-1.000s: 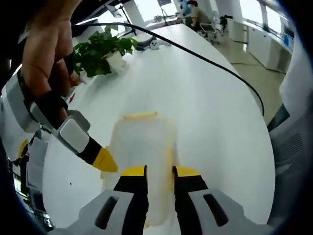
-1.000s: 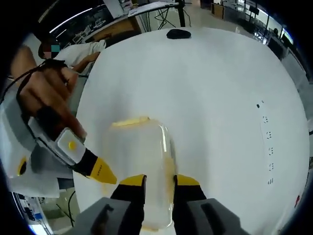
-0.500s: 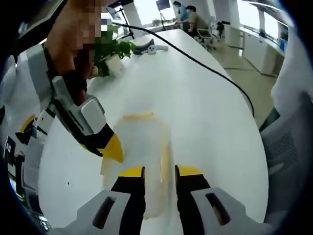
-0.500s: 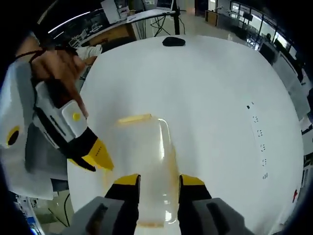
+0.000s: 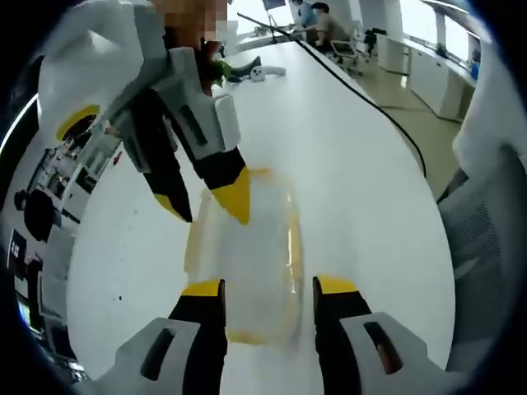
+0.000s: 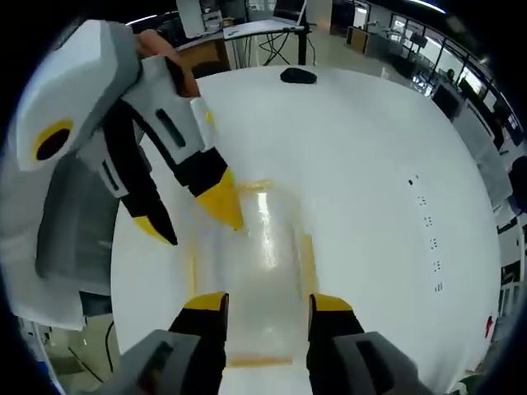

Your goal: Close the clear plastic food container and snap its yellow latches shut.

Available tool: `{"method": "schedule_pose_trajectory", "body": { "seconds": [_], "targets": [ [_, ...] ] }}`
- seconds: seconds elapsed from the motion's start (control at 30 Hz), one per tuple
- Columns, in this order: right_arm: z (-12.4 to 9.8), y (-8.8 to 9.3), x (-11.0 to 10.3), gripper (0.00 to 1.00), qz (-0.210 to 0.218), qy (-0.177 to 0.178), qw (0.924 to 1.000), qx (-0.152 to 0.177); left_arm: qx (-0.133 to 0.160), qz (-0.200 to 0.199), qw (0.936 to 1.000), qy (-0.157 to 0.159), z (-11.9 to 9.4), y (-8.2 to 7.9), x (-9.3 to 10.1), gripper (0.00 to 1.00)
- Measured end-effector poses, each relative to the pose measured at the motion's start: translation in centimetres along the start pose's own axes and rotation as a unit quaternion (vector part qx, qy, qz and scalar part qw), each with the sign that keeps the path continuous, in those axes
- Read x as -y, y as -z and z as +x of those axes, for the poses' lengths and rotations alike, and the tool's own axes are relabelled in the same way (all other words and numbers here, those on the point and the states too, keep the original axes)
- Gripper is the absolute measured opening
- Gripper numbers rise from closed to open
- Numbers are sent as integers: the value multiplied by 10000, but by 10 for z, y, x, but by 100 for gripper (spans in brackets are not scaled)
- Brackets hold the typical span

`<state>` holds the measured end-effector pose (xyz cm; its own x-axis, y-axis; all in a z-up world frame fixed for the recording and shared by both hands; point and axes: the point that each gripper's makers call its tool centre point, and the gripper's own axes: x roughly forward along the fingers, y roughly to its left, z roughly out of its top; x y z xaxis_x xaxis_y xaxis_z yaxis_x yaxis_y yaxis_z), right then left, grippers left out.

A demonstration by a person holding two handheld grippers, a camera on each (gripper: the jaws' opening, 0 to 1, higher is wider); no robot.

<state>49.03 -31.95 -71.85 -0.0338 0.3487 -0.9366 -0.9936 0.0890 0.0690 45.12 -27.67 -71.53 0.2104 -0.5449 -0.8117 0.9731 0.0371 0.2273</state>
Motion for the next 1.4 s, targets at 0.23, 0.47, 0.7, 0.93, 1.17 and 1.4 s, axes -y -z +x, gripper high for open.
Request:
{"method": "schedule_pose_trajectory", "body": {
  "seconds": [0.23,0.47,0.7,0.93,1.17,1.4],
  "targets": [
    [0,10,-12,47,-109,89,9999,-75,-121,1,9999,21,1,7,-6,47],
    [-1,10,-16,57,-251,228,9994,45,-182,-60,9998,50,4,12,-12,57],
    [1,16,-16,68,-489,364,9981,-7,-244,267,9993,5,9,15,-16,66],
    [9,25,-15,79,-586,456,9972,-103,-296,245,9993,7,14,16,-23,75],
    [15,28,-11,90,-653,610,9960,-42,-391,278,9988,76,22,21,-20,86],
    [23,32,-6,95,-847,762,9933,-172,-467,278,9984,149,31,22,-20,91]
  ]
}}
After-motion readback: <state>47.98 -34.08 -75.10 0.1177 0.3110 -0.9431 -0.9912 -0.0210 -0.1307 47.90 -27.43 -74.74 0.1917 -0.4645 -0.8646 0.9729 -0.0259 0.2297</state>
